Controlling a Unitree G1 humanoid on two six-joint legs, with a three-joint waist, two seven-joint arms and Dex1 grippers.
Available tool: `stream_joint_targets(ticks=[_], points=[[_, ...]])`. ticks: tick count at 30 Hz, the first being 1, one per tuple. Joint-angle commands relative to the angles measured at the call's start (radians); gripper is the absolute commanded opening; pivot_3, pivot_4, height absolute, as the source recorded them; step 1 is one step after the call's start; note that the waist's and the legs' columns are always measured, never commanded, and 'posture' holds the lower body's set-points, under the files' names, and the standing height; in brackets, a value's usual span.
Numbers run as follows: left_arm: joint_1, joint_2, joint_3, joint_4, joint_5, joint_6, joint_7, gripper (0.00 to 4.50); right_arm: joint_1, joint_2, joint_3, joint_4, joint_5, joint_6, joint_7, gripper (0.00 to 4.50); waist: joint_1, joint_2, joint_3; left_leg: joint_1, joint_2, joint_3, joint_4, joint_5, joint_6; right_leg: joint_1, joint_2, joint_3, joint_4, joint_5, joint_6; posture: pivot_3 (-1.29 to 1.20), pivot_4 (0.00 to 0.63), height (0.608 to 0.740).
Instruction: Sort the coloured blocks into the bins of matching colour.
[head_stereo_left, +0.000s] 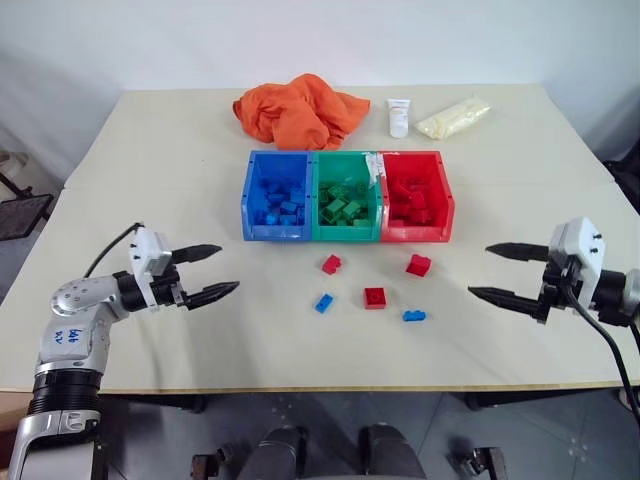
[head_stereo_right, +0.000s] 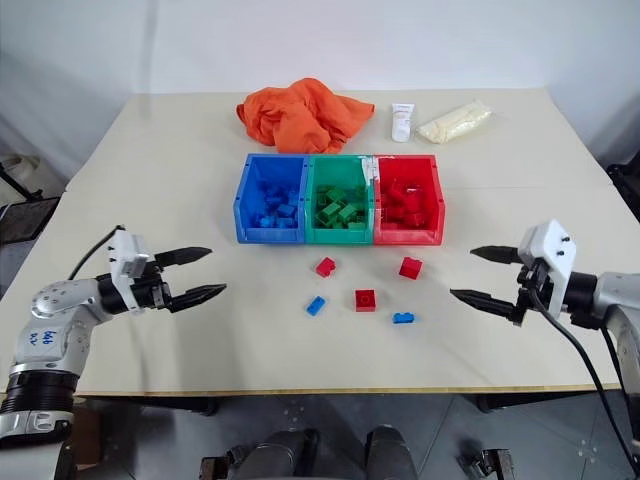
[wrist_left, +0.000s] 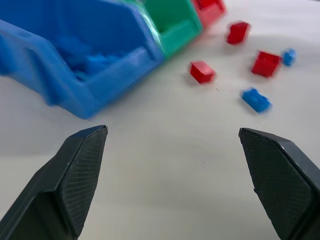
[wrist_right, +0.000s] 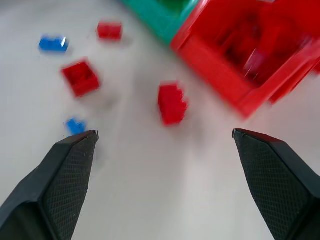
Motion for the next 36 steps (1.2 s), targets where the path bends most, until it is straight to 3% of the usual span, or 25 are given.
stream_joint_targets(ticks=[1,5,9,17,22,29,32,36], points=[[-0.027,-0.001,-0.011,0.017,-0.012,-0.029,-0.07,4.47,0.082,-0.068,-0.106,-0.025,-0.021,0.002,0.013,4.5,0.012,0.0,0.0,0.0,0.0,0.0,0.0,0.0,0.0,0.0,0.0,0.0,0.0,0.0,0.0,0.0,0.15,0.74],[-0.06,-0.011,-0.032,0.081,0.008,-0.086,-0.124,4.47,0.207,-0.118,-0.187,-0.048,-0.058,-0.014,0.048,4.5,0.017,0.0,0.0,0.0,0.0,0.001,0.001,0.0,0.0,0.0,0.0,0.0,-0.002,0.0,0.0,0.0,0.15,0.74],[-0.076,-0.022,-0.032,0.119,0.002,-0.11,-0.148,4.47,0.213,-0.122,-0.196,-0.116,-0.033,0.017,0.04,4.5,0.01,-0.001,0.0,0.0,0.0,0.004,0.001,0.0,0.0,0.0,0.0,0.0,-0.002,0.0,0.0,0.0,0.15,0.74],[0.0,-0.037,-0.013,0.033,-0.043,-0.109,-0.171,4.47,0.011,-0.087,0.129,-0.281,-0.036,0.123,0.019,4.5,0.005,-0.001,0.001,0.001,0.005,0.008,0.001,-0.001,-0.001,0.0,0.001,-0.001,-0.005,0.0,0.0,0.0,0.15,0.74],[0.063,-0.033,-0.005,-0.06,-0.056,-0.085,-0.154,4.47,-0.159,-0.021,0.351,-0.203,-0.127,0.106,0.029,4.5,0.012,-0.002,0.001,0.0,0.005,0.008,0.001,-0.001,-0.001,0.0,0.001,-0.001,-0.006,0.0,0.0,0.0,0.15,0.74],[0.112,-0.036,0.016,-0.139,-0.066,-0.062,-0.11,4.47,-0.288,0.073,0.501,-0.006,-0.239,-0.005,0.056,4.5,0.013,-0.002,0.001,0.0,0.004,0.008,0.002,-0.001,0.0,0.0,0.001,-0.001,-0.006,0.0,0.001,0.0,0.15,0.74],[0.134,-0.038,0.022,-0.164,-0.067,-0.059,-0.093,4.5,-0.317,0.095,0.527,0.044,-0.274,-0.025,0.056,3.87,0.009,-0.002,0.001,0.001,0.005,0.008,0.001,-0.001,-0.001,-0.001,0.002,-0.001,-0.005,0.0,0.001,0.0,0.15,0.74],[0.139,-0.04,0.024,-0.175,-0.07,-0.054,-0.08,4.5,-0.338,0.107,0.521,0.064,-0.287,-0.04,0.052,2.5,0.012,-0.002,0.001,0.001,0.006,0.008,0.002,-0.001,-0.002,-0.001,0.003,-0.001,-0.005,0.0,0.0,0.0,0.15,0.74]])
